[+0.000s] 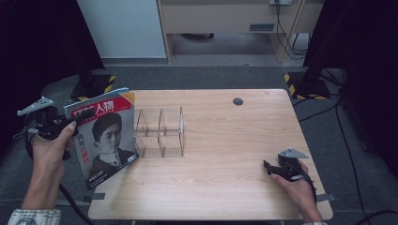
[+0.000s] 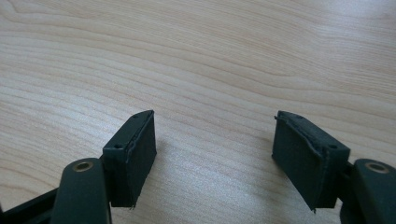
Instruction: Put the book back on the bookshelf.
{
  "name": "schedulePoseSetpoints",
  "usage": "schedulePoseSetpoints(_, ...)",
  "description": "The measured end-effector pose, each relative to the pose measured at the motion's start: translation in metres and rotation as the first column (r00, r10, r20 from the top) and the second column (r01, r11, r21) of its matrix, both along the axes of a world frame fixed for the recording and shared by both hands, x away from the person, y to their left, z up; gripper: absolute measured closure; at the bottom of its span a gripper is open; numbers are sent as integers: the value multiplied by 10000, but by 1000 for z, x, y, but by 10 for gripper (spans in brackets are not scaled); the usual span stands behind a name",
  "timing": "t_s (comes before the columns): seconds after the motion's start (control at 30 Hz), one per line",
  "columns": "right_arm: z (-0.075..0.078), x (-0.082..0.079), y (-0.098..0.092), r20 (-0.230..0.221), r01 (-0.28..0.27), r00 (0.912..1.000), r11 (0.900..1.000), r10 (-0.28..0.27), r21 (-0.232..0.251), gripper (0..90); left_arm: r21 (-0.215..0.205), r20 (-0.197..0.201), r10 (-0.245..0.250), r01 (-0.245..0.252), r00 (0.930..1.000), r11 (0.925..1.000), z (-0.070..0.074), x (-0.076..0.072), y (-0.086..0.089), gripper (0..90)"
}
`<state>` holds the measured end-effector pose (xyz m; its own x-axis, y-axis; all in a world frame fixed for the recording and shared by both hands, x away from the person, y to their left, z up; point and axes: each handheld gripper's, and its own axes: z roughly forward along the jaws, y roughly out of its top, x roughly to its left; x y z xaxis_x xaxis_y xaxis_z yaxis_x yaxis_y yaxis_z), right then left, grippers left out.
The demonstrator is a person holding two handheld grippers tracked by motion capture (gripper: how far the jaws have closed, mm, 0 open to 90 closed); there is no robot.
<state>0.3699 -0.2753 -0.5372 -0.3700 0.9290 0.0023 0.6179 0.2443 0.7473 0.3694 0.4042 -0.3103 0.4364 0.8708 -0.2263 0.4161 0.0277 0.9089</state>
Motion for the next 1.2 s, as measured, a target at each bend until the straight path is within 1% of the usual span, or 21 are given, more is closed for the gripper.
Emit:
schedulePoseSetpoints(0.07,0,0,0,-2,-13,10000,10000,13,-7,303,18,56,12,-12,10000,10000,-1,3,0,865)
schedulePoseSetpoints(0.17,0,0,0,-1,-12,10000,10000,12,0,303,-75,42,55,-55,10000,10000,-3,7,1,865)
schedulePoseSetpoints(0.37,0,0,0,-9,-17,10000,10000,17,6,303,101,55,67,-68,10000,9999,-2,15,-2,865)
schedulePoseSetpoints(0.5,0,0,0,-9,-17,10000,10000,17,7,303,94,99,73,-74,9999,9999,-1,20,-4,865)
schedulePoseSetpoints(0.77,0,0,0,-13,-31,10000,10000,32,3,304,171,158,134,-136,9998,9998,-1,24,-8,865)
schedulePoseSetpoints(1.2,0,0,0,-9,-19,10000,10000,19,6,304,70,215,255,-257,9994,9996,-1,31,-8,865)
